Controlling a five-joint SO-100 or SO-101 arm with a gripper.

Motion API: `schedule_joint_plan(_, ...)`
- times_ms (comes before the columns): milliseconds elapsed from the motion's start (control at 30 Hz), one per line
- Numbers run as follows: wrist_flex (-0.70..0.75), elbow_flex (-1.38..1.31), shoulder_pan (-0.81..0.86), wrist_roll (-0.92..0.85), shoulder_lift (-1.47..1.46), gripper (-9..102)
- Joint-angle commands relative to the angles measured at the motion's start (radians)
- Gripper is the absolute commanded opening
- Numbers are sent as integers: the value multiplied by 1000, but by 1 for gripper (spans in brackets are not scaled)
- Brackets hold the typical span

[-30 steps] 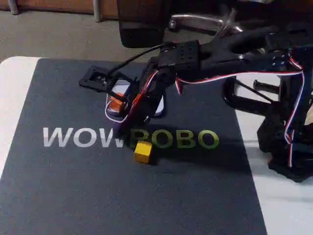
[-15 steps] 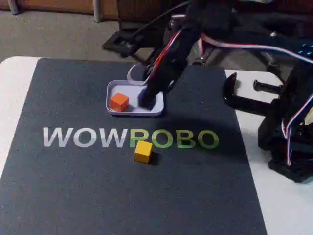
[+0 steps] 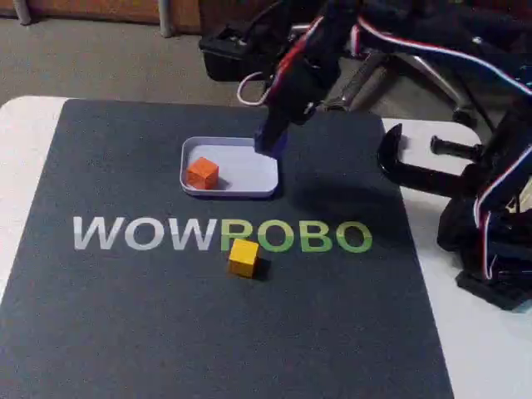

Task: Move blocks one by one until all three blocks are in the tray.

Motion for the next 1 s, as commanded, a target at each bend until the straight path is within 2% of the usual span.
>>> schedule_joint_plan(0, -8, -67, 0, 0, -20, -8)
schedule_joint_plan(133, -14, -74, 5, -14, -38, -7)
schedule_joint_plan(300, -15, -81, 9, -34, -52, 0)
schedule_joint_plan(667, -15, -86, 0, -32, -49, 25)
schedule_joint_plan(833, -15, -86, -6, -38, -48, 29)
schedule_joint_plan(967, -3, -37, -9, -169, -12, 29)
